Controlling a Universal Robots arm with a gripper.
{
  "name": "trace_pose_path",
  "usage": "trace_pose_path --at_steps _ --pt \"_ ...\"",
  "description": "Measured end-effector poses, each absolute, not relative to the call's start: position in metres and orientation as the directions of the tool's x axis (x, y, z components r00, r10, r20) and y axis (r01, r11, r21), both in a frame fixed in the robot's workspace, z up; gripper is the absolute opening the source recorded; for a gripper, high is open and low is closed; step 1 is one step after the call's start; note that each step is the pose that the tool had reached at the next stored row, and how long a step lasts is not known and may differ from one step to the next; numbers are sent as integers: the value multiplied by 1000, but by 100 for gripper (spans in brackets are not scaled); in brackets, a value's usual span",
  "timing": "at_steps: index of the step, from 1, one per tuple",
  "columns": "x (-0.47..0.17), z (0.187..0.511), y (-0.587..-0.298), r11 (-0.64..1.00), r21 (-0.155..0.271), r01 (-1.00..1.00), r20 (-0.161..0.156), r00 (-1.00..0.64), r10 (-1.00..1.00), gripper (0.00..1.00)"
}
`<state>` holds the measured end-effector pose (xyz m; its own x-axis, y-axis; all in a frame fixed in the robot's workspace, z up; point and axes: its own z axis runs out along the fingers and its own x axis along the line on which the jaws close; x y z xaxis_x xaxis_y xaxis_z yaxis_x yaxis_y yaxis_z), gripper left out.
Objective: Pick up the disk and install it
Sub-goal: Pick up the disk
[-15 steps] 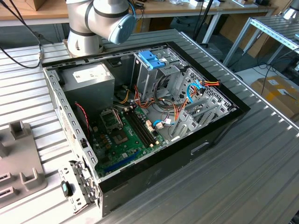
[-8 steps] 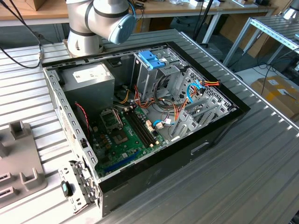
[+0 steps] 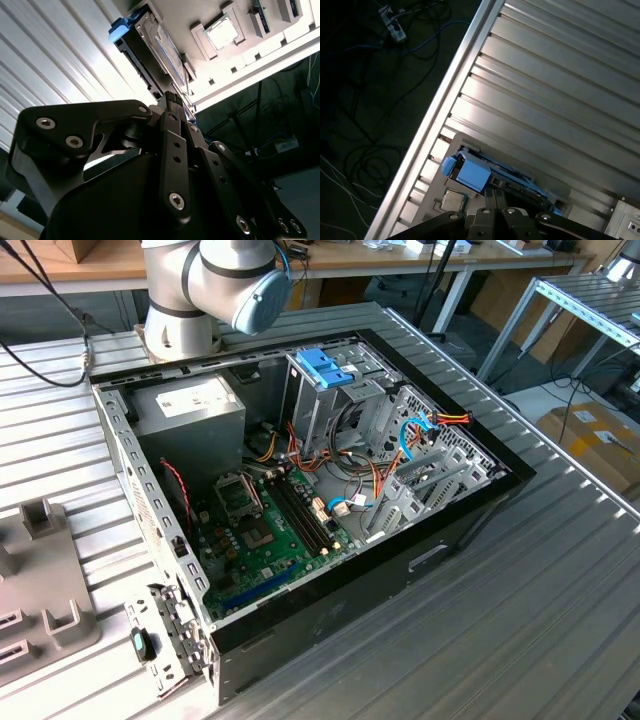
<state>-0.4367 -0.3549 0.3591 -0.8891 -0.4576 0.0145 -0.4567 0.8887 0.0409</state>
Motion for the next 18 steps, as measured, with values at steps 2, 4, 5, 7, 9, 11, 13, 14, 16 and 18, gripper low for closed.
trace_pose_path --at_steps 2,4,5,7,9,11,13,14,16,18 --pt "-437 359 -355 869 41 -493 15 -869 -494 11" --pt "-437 359 -355 847 41 -530 15 -848 -531 11" --pt "-437 359 -355 839 41 -543 15 -839 -544 11" --pt "-437 359 -355 813 41 -581 15 -813 -582 11" --pt "-437 359 -355 794 41 -606 15 -794 -607 11" --pt "-437 359 -355 774 41 -632 15 -774 -633 11" --pt "-437 359 -355 750 41 -660 15 -750 -661 11" --pt "-437 359 -355 744 41 -667 15 -744 -668 11" --pt "-437 359 -355 743 41 -668 15 -743 -669 11" --pt "-437 359 -355 743 41 -668 15 -743 -669 11"
